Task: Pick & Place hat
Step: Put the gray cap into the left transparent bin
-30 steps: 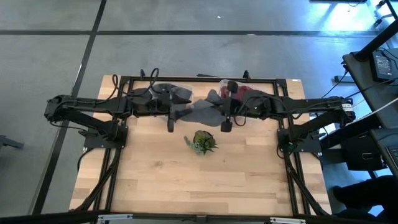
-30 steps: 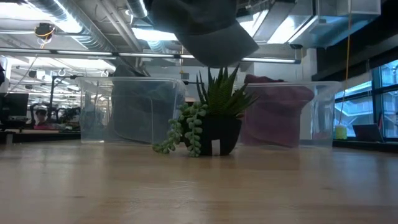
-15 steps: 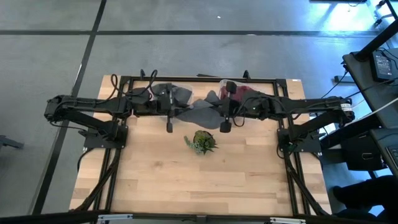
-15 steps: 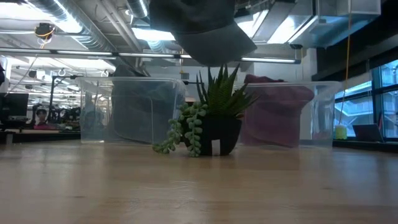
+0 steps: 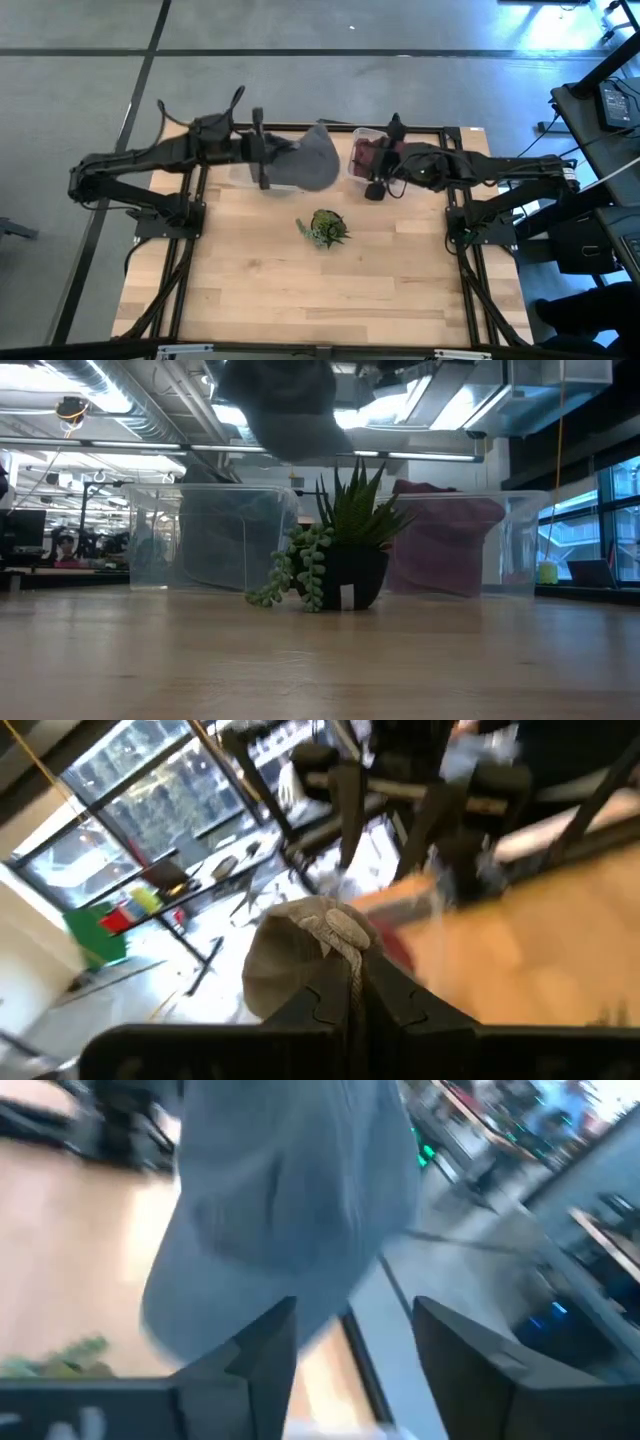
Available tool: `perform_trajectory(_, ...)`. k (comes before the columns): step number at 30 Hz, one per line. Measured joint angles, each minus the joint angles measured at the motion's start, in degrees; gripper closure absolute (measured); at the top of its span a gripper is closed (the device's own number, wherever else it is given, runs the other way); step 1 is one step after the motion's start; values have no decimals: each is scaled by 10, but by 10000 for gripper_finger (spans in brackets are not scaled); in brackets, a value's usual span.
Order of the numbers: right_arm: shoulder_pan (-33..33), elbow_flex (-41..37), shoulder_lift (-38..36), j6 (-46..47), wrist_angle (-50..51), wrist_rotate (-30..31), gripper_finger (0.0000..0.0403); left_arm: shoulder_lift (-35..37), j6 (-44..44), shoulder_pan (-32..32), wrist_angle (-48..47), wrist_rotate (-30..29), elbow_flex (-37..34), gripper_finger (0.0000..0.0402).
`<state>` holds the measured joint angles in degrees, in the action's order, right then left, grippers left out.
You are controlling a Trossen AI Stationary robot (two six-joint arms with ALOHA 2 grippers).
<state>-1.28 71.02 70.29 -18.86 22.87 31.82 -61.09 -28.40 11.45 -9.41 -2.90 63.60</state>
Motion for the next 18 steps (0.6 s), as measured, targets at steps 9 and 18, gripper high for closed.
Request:
perform_trajectory(9,3,0,3,54,67,56,177,-4,-102,64,-175,35,102,398)
perform_trajectory(18,4,-1,3,110,96,32,176,-28,-169,104,-257,75,102,398)
